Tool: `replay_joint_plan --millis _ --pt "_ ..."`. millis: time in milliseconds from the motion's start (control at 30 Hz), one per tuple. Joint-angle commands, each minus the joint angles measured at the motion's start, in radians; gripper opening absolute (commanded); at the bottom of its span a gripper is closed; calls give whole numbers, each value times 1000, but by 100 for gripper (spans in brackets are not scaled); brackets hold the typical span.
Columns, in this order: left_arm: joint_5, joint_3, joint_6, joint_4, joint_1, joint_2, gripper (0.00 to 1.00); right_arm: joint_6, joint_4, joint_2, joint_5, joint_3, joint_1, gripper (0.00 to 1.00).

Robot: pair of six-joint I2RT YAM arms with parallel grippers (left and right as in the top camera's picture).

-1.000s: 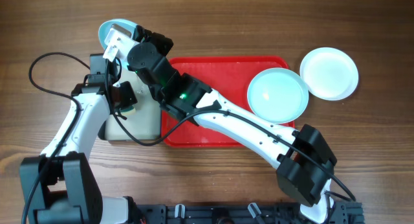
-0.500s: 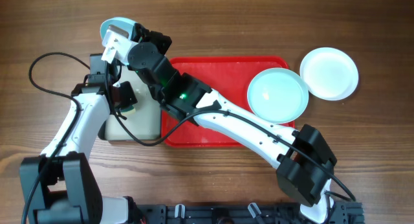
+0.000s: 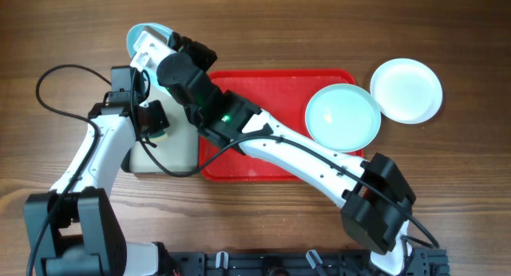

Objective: Clean dirty plates on tray and stack at the side
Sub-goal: 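Carry the plate right and stack it on the white plate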

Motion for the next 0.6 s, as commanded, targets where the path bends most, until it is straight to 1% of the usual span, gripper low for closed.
replay_joint_plan --millis 0,67,133,167,267,333,467,567 --pt "-9 -5 -14 4 5 -2 4 408 -93 -22 27 18 -53 5" --pt "-9 -5 -14 5 5 -2 4 616 -171 -22 -8 18 -102 4" --pt "-9 -5 -14 4 5 -2 4 750 -261 -23 -131 18 -158 4" --pt "-9 -5 -13 5 5 -2 4 784 -295 -23 -196 18 -186 4" --pt "-9 -5 -14 8 5 -2 4 805 -365 -37 -440 18 -283 4" --pt "-9 -5 -14 8 5 -2 4 823 -465 -72 -559 18 -373 4" --pt "-8 -5 -14 8 5 -2 4 820 -691 -144 -587 18 -562 4" --pt "-7 -5 -44 9 5 -2 4 821 -837 -181 -587 18 -755 4"
